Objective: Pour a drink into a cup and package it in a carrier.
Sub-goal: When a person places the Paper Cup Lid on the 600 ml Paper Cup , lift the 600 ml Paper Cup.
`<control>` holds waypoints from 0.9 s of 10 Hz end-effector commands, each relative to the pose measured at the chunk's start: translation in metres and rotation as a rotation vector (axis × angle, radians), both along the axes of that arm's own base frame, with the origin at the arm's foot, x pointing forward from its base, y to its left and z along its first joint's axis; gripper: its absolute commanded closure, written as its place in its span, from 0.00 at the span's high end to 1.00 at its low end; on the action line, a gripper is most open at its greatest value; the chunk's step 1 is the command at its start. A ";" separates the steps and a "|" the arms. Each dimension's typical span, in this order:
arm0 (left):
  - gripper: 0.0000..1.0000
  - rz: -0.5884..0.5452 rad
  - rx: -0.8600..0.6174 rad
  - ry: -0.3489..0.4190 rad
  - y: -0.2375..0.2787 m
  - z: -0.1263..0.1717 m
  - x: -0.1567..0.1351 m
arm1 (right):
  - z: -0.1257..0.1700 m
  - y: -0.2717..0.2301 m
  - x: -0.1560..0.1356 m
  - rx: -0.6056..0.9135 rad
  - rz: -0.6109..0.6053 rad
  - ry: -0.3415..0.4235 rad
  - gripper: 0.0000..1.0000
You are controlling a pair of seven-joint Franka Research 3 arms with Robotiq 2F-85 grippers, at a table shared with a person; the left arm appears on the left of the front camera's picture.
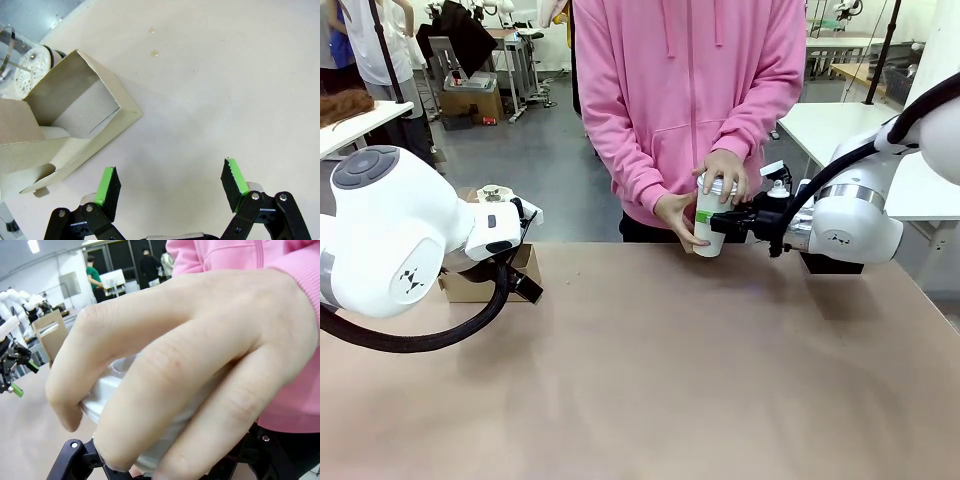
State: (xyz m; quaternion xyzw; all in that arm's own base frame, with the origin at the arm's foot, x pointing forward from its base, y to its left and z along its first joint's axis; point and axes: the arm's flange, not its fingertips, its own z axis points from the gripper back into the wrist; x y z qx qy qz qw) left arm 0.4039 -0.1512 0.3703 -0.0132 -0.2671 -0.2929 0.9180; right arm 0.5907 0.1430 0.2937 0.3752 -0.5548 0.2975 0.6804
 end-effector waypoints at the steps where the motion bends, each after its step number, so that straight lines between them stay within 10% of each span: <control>1: 1.00 0.000 -0.002 0.000 0.000 0.000 0.000 | 0.003 0.003 0.000 0.003 0.002 -0.005 0.80; 9: 1.00 0.000 -0.002 0.000 0.000 0.000 0.000 | 0.003 0.003 0.000 0.003 0.002 -0.005 0.80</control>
